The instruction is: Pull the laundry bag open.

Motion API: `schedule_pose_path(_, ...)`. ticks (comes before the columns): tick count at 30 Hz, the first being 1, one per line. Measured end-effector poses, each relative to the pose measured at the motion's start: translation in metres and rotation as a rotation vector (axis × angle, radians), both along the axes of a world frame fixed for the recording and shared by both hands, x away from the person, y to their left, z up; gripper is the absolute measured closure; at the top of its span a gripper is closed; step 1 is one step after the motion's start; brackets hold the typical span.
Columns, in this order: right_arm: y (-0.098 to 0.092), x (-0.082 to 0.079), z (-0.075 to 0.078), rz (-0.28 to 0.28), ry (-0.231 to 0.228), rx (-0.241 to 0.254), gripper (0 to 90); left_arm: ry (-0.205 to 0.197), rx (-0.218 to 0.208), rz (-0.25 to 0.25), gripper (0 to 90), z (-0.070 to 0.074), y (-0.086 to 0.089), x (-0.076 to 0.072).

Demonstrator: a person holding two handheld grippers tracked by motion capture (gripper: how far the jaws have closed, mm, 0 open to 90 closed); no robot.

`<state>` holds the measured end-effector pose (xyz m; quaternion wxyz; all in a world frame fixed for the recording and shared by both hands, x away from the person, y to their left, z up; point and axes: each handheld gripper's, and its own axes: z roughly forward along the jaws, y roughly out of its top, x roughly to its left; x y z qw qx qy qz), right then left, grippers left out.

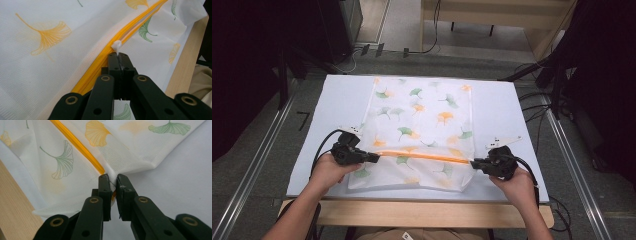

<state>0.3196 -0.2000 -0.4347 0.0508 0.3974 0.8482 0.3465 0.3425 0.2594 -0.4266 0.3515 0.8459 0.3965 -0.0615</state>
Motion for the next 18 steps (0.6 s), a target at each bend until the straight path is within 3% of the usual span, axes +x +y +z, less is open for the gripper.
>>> schedule_pose_path(18, -0.0011, 0.0009, -0.0016, -0.011, 0.012, 0.007, 84.9, -0.001, 0.001, -0.005, 90.0, -0.0002, -0.0024, -0.0001)
